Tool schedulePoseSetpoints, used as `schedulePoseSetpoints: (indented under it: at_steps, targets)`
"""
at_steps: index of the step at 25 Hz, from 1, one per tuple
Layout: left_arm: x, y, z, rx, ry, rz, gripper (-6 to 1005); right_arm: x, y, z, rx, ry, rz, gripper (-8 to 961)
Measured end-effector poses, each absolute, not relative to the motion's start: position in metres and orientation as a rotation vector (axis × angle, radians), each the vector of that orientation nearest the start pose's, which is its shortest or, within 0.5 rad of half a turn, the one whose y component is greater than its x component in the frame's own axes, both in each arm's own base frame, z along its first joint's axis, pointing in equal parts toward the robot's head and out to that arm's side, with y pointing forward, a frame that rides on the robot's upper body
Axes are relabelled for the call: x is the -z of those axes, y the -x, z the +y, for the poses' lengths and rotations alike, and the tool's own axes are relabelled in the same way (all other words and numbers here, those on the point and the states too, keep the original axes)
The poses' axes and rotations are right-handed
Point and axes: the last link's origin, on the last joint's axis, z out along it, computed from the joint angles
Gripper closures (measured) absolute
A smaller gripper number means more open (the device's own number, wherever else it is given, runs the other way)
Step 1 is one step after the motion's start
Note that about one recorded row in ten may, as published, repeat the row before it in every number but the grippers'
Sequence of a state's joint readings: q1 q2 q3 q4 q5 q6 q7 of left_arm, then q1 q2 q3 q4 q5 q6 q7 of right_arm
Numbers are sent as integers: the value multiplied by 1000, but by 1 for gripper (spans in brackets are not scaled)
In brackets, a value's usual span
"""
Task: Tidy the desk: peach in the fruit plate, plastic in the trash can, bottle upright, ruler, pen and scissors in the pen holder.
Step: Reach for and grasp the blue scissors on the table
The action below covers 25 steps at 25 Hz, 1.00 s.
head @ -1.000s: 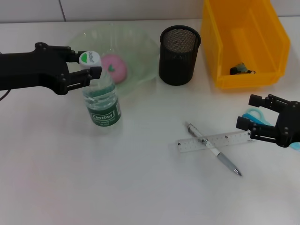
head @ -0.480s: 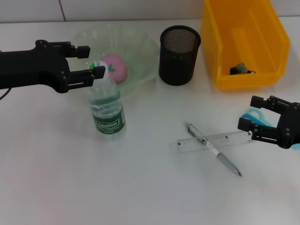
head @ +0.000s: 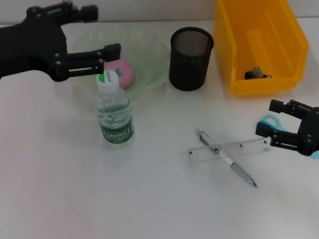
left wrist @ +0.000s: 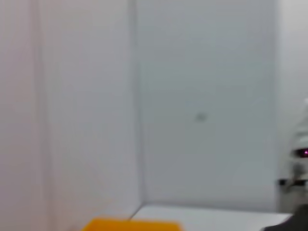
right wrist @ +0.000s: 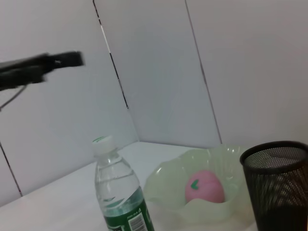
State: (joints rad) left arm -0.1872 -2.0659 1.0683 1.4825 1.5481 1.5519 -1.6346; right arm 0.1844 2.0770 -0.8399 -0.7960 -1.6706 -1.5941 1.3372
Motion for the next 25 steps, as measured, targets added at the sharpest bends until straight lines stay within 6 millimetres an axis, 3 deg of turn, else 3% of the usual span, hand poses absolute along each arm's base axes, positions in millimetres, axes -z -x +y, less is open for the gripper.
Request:
schedulePoseSetpoints:
  at_steps: [5, 9, 12, 13, 14, 15, 18, 19, 22, 25]
  targets:
    - [-65, 171, 271, 934, 2714, 98, 221, -44, -305, 264, -843, 2482, 729, 112]
    - [-22, 192, 261, 971, 2776, 141, 179, -70, -296, 270, -736, 2496, 822, 112]
    - [-16, 196, 259, 974, 2785, 132, 182, -90, -284, 276, -525, 2534, 946, 112]
    - [-4, 205, 256, 983, 2798, 109, 183, -96, -279, 280, -431, 2531, 1004, 112]
    - [-4, 205, 256, 983, 2798, 109, 184, -103, -274, 285, -331, 2513, 1060, 112]
    - [20, 224, 250, 1008, 2815, 58, 184, -108, -271, 289, -233, 2481, 1119, 112]
    - [28, 232, 248, 1015, 2817, 40, 187, -123, -261, 305, 80, 2361, 1271, 112]
    - [40, 243, 246, 1022, 2815, -2, 187, -125, -259, 310, 172, 2323, 1311, 112]
    - [44, 248, 245, 1015, 2815, -39, 186, -117, -251, 325, 358, 2282, 1307, 112]
    - [45, 250, 246, 1002, 2816, -57, 186, -95, -249, 337, 509, 2318, 1201, 112]
